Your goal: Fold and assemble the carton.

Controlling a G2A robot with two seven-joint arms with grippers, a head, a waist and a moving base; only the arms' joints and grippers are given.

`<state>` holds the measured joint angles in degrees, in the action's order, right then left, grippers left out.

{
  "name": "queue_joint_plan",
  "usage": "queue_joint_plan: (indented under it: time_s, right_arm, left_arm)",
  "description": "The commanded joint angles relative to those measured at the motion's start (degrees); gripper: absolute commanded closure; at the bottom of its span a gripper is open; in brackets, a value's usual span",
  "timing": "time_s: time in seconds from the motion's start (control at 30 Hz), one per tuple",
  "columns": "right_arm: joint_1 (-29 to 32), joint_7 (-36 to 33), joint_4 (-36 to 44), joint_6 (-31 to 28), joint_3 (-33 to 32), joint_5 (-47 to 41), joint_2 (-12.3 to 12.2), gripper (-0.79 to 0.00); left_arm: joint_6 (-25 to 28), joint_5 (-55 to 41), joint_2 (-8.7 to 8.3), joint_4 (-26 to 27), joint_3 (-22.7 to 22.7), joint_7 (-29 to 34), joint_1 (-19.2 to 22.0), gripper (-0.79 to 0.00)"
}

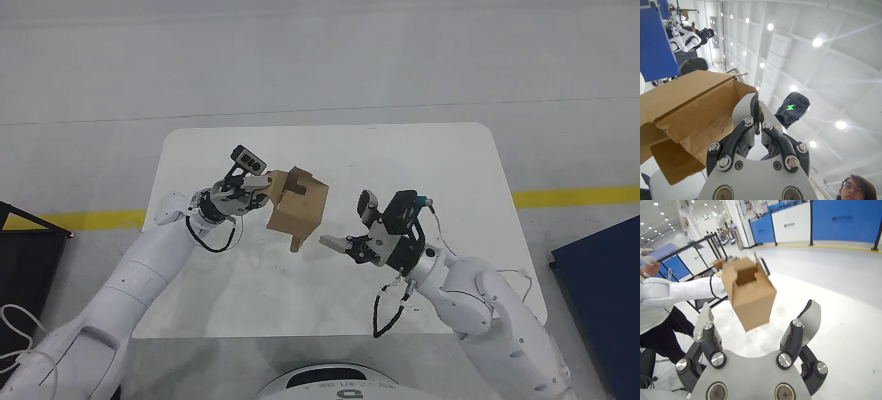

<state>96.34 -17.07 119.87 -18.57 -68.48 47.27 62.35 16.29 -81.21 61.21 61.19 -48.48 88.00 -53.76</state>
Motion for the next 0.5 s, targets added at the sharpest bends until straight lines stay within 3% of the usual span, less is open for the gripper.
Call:
queue_joint_plan:
  time_s: [0.0,0.3,0.47]
  right_arm:
    - [0.6,0.5,-1.2,0.5,1.6,0.1,0.2,-0.785]
    - [-0.6,4.4,-4.2,7.8,8.7,3.0,1.6,-0.785]
    - [-2.4,8.6,-7.7,8.8,11.5,1.4,2.5,-0.785]
  left_arm:
    - [0.0,0.3,0.59,-0.2,-0.4,0.0,0.3,0.000]
    - [0.0,1.8,4.07,-2.1,-0.7,0.0,2.4,0.000]
    - [0.0,2.6,5.72,-3.1,-1.6,0.0,2.3,0.000]
